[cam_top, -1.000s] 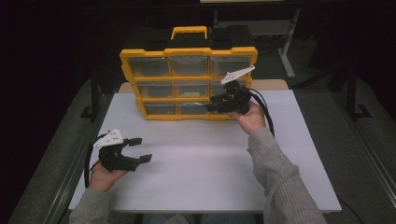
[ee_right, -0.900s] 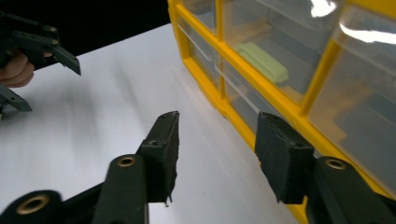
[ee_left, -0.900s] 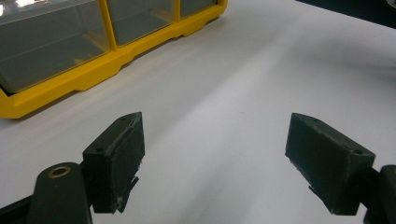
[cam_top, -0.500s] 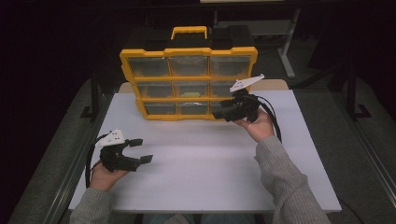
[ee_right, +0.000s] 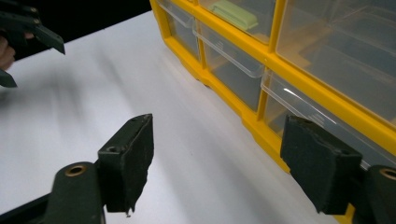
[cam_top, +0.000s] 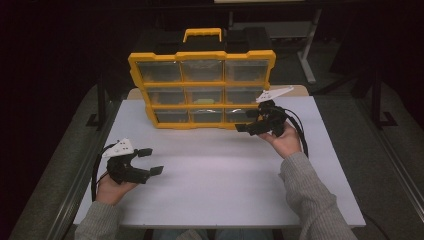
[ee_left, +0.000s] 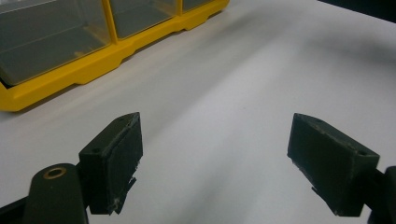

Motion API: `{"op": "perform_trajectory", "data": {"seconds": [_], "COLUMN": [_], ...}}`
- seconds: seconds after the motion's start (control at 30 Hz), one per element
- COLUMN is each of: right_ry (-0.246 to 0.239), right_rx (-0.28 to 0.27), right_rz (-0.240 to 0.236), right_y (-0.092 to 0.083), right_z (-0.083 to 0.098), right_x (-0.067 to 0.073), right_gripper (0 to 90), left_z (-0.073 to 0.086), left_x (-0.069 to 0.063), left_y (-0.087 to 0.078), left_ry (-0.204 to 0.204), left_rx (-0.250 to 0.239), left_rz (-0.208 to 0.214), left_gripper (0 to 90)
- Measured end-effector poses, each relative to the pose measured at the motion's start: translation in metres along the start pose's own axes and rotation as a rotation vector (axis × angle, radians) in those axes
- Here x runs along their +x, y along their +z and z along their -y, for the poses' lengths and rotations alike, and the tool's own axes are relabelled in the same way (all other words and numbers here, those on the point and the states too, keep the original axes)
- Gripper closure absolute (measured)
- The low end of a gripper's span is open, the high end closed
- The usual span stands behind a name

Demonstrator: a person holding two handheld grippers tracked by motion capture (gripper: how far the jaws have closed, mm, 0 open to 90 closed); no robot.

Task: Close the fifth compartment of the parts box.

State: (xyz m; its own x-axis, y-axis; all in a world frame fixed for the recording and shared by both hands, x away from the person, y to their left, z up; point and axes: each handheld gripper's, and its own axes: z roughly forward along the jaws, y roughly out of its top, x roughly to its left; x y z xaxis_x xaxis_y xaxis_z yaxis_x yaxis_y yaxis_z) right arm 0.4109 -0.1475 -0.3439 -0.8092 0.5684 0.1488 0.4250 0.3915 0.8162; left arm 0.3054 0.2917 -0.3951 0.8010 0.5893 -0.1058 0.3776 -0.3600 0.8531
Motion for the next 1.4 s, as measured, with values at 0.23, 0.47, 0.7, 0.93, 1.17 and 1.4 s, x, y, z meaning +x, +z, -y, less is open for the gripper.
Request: {"op": "perform_trajectory", "data": {"seconds": [0.23, 0.47, 0.7, 0.93, 1.17, 1.4], "right_ry": [0.007, 0.032, 0.045, 0.054, 0.062, 0.062], "right_rx": [0.017, -0.004, -0.001, -0.001, -0.010, -0.003], "right_rz": [0.034, 0.060, 0.088, 0.112, 0.120, 0.136], "right_y": [-0.006, -0.015, -0.025, -0.035, -0.041, -0.047], "right_z": [0.009, 0.023, 0.036, 0.050, 0.059, 0.071], "right_x": [-0.001, -0.007, -0.009, -0.011, -0.009, -0.006], "right_gripper": [20.8, 16.6, 14.0, 13.7, 13.6, 13.6], "left_z": [0.001, 0.003, 0.004, 0.004, 0.006, 0.008], "left_x": [0.001, 0.003, 0.002, 0.003, 0.003, 0.003], "left_y": [-0.001, 0.000, 0.002, 0.001, 0.001, 0.000], "left_ry": [-0.011, -0.015, -0.024, -0.029, -0.046, -0.054], "left_rx": [-0.001, 0.004, 0.002, 0.000, -0.007, -0.004], "left_rz": [0.004, 0.001, -0.006, -0.014, -0.019, -0.021], "left_gripper": [17.4, 16.7, 16.4, 15.7, 15.6, 15.5]}}
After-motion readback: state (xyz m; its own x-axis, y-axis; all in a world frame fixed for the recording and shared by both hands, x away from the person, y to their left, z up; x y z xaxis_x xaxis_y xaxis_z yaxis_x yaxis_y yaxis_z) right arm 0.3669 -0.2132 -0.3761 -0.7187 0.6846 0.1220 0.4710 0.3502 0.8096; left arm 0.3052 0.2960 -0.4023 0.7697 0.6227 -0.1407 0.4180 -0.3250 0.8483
